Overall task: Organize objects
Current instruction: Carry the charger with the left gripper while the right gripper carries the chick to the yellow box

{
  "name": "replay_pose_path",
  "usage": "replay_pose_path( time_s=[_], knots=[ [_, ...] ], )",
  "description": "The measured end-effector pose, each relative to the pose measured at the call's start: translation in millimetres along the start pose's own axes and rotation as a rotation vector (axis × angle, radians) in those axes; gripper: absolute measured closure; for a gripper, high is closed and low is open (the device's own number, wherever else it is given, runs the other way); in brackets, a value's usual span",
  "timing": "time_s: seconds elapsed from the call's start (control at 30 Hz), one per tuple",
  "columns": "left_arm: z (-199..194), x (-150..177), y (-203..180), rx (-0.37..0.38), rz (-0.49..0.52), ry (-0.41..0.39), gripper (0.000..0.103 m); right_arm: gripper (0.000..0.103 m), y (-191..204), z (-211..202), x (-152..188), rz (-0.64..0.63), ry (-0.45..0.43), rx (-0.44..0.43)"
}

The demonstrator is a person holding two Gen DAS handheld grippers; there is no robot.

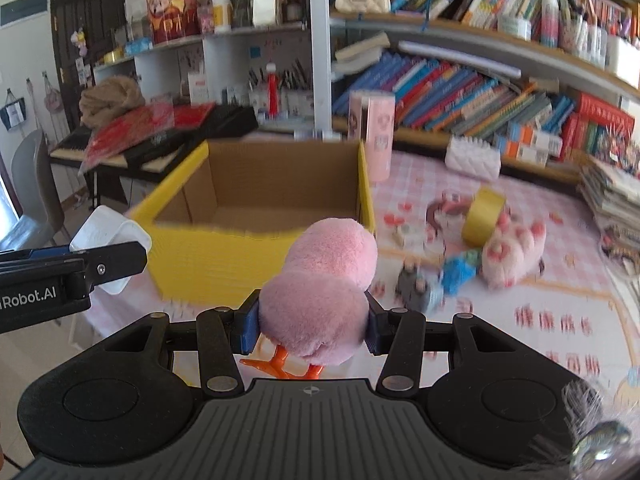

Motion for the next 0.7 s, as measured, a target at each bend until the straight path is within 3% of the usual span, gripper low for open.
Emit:
replay_pose_path(
  time_s=[0.37,0.7],
  knots=[
    [59,-41,4,-0.062,0.021,-0.007,0.049,0.057,4,59,-70,-0.055,-0.093,-0.044],
    [115,-51,5,-0.121,0.043,0.077,0.049,0.057,6,120,-96,-0.148,-0.086,-0.082]
  ],
)
Point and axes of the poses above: each gripper's, at about its wrist camera, not at the fingertips, and z roughly the way its jaws point, y to its left, x to its underside, the point moved 4 cm from there along z, roughly the way its jaws point, and after that the axes turned 14 degrees about z, right-handed, at the moved point
